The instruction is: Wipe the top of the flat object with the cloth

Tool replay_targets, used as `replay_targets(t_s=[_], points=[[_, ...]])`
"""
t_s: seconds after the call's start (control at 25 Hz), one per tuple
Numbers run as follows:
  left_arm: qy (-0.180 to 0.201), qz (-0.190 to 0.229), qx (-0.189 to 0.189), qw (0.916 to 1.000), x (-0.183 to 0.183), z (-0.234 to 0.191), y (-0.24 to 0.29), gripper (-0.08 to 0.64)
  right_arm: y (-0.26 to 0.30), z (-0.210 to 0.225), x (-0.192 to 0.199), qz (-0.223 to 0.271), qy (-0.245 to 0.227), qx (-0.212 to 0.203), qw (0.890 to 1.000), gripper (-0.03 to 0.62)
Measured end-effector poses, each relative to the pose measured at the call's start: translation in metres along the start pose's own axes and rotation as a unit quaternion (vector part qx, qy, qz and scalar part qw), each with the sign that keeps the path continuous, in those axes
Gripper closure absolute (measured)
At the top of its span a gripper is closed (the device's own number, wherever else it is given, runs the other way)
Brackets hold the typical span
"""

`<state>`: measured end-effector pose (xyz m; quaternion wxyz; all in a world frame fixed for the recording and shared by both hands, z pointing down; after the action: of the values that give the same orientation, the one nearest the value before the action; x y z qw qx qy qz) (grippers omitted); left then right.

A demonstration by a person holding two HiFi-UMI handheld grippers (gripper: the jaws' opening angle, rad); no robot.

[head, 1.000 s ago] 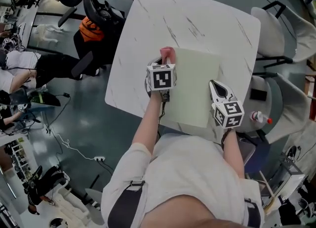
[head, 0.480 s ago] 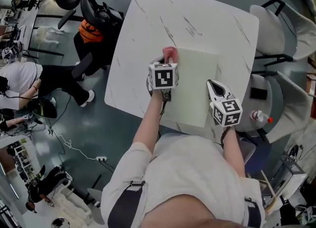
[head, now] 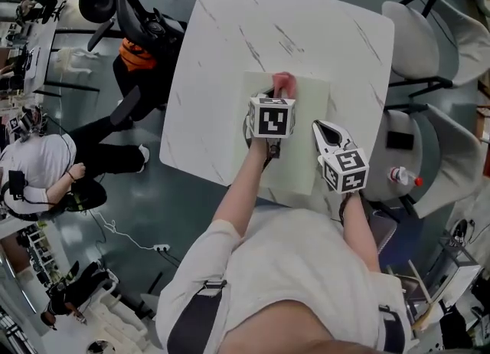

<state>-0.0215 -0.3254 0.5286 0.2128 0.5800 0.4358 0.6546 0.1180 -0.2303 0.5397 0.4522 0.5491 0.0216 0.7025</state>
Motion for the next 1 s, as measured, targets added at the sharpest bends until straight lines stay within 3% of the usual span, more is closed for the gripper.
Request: replay_targets(t_s=[0.4,1.0], points=[[0.014,0.000,-0.001,0.9999,-0.006,0.030,0.007,0.525,-0.021,0.006,0.012,-0.015,0.010,-0.023,1.000,0.583],[0.033,-0.009,0.045,0.9984,-0.012,0.087,0.015,0.525,-0.019,0.008,0.014,-0.012,0.007,-0.052,0.999,0.583]])
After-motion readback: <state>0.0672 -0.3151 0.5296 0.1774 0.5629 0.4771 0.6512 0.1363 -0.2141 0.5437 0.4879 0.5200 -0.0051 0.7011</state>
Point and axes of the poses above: the fingertips, and each gripper's own axes: y forward along the fingers, z to its right, x out of its underside, the point moved 6 cm from there along -y, backward along the fingers, and after that the axes turned 3 degrees about y, right-handed, at the moved point
